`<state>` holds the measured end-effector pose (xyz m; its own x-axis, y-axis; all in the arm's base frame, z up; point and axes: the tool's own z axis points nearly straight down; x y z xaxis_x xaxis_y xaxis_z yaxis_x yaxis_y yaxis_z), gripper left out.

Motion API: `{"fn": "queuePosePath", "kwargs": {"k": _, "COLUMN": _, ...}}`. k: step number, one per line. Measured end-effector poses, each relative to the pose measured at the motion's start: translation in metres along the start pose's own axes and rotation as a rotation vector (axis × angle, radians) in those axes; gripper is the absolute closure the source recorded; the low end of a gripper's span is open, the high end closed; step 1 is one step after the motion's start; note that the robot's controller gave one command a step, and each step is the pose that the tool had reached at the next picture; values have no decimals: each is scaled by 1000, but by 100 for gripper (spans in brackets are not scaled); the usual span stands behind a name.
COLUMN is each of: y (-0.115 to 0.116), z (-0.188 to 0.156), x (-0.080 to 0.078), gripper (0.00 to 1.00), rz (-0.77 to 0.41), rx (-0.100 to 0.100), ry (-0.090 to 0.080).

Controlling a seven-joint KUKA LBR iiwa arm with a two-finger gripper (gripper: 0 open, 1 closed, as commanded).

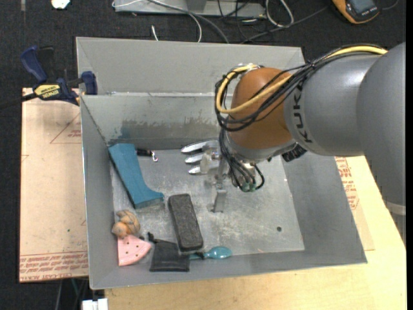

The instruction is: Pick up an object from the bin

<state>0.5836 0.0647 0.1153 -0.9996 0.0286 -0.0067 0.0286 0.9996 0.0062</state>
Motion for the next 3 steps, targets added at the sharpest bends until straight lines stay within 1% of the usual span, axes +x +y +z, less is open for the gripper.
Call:
{"fn": "queuePosePath", "kwargs": {"k": 1, "y": 3, "z": 12, "x": 26, "gripper": 0, "rz": 22, "rx": 0, "ry": 3}}
{"fn": "queuePosePath", "kwargs": {"k": 2, "y": 23, "z": 22, "x": 82, "gripper": 0, "rz": 61, "rx": 0, "ry": 4}}
{"fn": "queuePosePath", "kwargs": {"k": 3, "y": 29, "z": 26, "x": 109, "gripper": 0, "rz": 47, "rx": -1, "ry": -4}}
